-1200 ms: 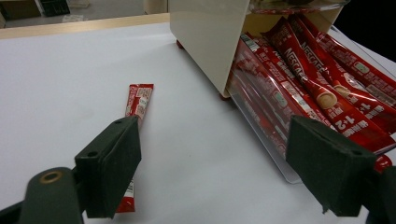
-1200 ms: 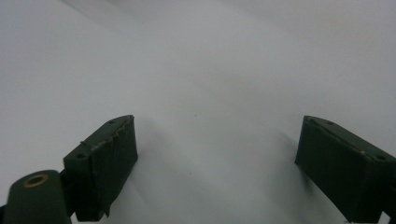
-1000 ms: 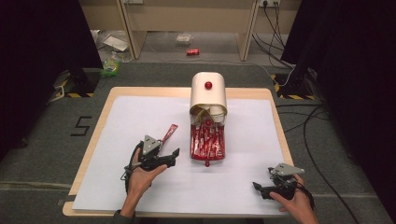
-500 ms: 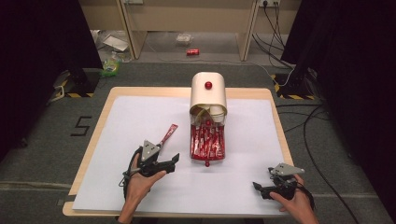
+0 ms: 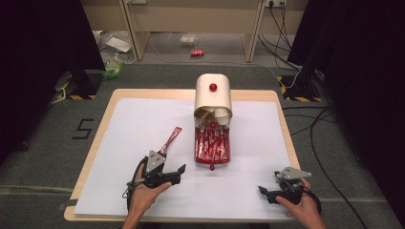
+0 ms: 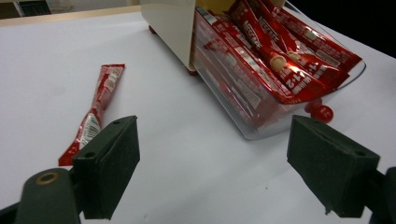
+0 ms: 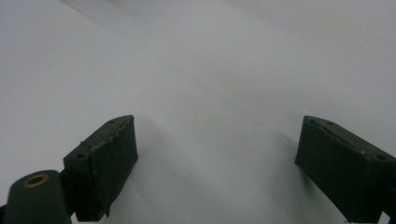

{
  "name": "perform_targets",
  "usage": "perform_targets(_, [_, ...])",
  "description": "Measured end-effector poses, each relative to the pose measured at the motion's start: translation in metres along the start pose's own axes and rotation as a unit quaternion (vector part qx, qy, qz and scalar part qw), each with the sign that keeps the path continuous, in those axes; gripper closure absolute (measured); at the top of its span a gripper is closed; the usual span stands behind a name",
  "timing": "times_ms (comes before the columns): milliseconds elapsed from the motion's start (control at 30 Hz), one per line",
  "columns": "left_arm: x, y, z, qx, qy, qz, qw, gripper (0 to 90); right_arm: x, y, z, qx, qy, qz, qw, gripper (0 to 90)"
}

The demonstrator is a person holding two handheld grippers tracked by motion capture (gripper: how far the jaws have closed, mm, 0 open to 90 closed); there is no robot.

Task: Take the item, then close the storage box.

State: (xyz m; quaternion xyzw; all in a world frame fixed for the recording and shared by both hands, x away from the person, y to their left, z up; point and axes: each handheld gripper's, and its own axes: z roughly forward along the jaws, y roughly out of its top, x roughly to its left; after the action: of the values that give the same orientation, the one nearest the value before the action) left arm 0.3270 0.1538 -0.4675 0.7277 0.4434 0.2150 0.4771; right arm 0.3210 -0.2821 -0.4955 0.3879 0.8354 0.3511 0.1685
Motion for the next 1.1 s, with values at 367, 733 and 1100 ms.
perform_targets(367, [-0.012, -0.009, 0.010, 0.008, -0.018, 0.010, 0.9998, 16.7, 0.000, 0.000, 0.000, 0.000, 0.001, 0.001, 1.0000, 12.8])
perform_targets(733, [-0.017, -0.014, 0.018, 0.010, -0.019, 0.004, 0.9998, 15.2, 0.000, 0.000, 0.000, 0.000, 0.000, 0.000, 1.0000, 12.8])
perform_targets(1100, [-0.018, -0.015, 0.027, 0.002, -0.013, 0.000, 0.9999, 15.2, 0.000, 0.000, 0.000, 0.000, 0.000, 0.000, 1.0000, 12.8])
